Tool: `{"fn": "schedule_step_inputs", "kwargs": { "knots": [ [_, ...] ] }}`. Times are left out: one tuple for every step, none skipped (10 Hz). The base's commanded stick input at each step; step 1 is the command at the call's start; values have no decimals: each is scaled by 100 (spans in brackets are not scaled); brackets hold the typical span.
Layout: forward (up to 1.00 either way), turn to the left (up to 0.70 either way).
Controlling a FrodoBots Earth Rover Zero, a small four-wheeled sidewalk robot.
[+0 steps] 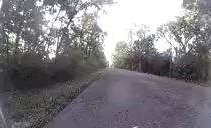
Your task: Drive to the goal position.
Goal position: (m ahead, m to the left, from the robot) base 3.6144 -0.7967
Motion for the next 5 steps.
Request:
{"fn": "schedule_step_inputs", "kwargs": {
  "knots": [
    [5,0],
    [5,0],
    [5,0],
    [5,0],
    [5,0]
  ]
}}
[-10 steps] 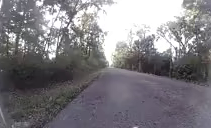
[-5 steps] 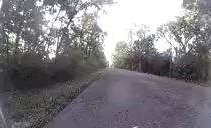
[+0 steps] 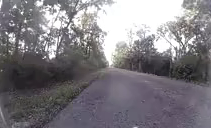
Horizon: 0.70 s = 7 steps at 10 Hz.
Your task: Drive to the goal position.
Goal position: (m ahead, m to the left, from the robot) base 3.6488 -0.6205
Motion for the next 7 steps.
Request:
{"fn": "schedule_step_inputs", "kwargs": {
  "knots": [
    [5,0],
    [5,0],
    [5,0],
    [5,0],
    [5,0],
    [5,0],
    [5,0]
  ]
}}
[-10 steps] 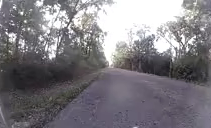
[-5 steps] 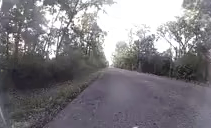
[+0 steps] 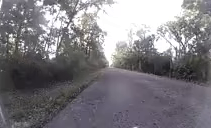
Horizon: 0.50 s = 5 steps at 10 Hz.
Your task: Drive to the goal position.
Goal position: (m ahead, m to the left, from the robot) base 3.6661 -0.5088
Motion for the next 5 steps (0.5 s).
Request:
{"fn": "schedule_step_inputs", "kwargs": {
  "knots": [
    [5,0],
    [5,0],
    [5,0],
    [5,0],
    [5,0]
  ]
}}
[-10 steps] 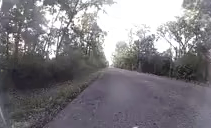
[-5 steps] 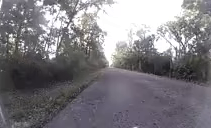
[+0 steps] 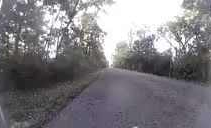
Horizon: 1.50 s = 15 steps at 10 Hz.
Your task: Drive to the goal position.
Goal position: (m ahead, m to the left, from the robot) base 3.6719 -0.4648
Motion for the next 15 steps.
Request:
{"fn": "schedule_step_inputs", "kwargs": {
  "knots": [
    [5,0],
    [5,0],
    [5,0],
    [5,0],
    [5,0],
    [5,0],
    [5,0],
    [5,0],
    [5,0],
    [5,0],
    [5,0],
    [5,0],
    [5,0],
    [5,0],
    [5,0]
  ]
}}
